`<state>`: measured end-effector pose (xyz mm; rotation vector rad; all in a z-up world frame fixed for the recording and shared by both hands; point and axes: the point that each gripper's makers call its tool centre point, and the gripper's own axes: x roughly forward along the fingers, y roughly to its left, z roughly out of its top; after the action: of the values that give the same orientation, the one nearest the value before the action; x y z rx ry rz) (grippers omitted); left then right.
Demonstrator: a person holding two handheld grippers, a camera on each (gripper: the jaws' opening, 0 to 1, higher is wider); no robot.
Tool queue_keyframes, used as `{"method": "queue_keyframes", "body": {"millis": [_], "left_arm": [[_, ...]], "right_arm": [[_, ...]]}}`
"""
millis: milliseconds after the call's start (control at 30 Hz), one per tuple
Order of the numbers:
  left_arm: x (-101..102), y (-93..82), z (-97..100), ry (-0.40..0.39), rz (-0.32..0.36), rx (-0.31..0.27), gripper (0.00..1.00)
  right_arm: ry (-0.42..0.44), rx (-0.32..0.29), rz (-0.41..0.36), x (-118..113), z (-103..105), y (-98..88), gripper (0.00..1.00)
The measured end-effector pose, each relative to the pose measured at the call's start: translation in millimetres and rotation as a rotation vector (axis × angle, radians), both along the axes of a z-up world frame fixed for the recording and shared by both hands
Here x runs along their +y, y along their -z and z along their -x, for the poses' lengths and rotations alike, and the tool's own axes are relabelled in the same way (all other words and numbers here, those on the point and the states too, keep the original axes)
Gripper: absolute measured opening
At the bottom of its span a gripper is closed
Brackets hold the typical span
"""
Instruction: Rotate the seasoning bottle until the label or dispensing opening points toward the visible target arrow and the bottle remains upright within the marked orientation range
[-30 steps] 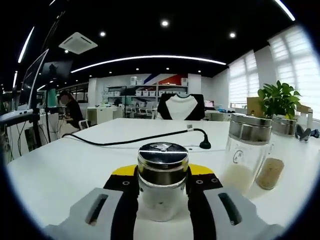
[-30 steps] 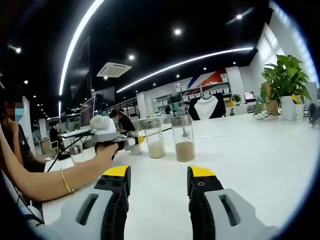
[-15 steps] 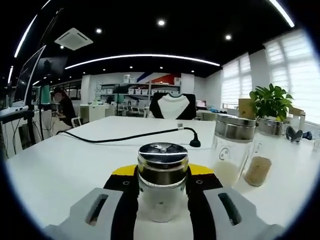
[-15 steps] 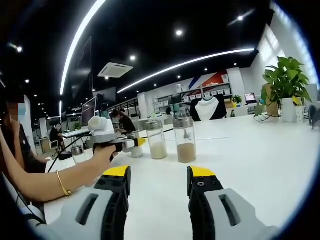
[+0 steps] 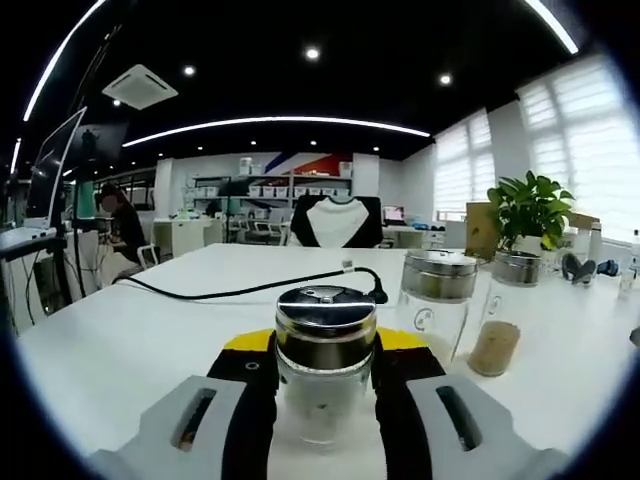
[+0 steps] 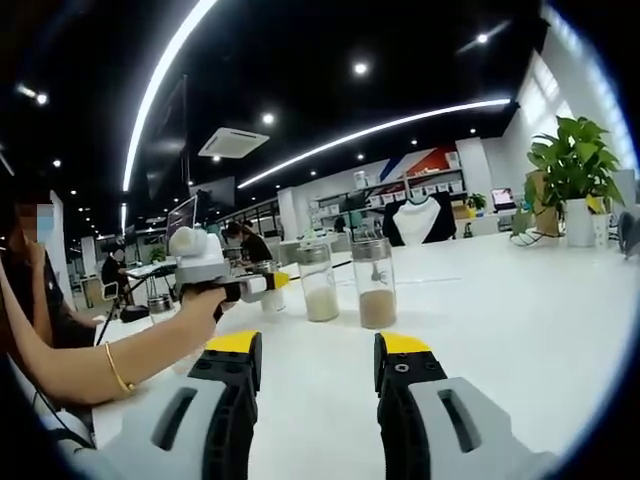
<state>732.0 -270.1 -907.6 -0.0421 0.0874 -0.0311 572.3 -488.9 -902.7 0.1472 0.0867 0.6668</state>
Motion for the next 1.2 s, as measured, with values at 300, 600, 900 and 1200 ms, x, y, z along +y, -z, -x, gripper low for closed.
{"method": "queue_keyframes", "body": {"millis": [300,600,900,1200], "left_arm": [[-9.2,-10.8,21.2,0.025,0.007,-0.017,0.38],[-23.3,-17.4,38.8,0.073,-0.028,-0.029,0.38],[-38.7,-24.5,54.6,0.13,-0.047,-0.053,0.38],[-51.0,-19.7,68.1,0.172,-0.073,-0.042,0.38]], "right_arm": [[-0.012,-0.007,-0.002,3.3,4.1,-2.4,0.44],[-0.027,-0.003,-0.001,7.6,8.6,0.5,0.43],[-0.04,-0.006,0.006,13.0,12.5,0.0,0.43],[-0.063,0.006,0.016,21.4,16.7,5.0,0.43]]}}
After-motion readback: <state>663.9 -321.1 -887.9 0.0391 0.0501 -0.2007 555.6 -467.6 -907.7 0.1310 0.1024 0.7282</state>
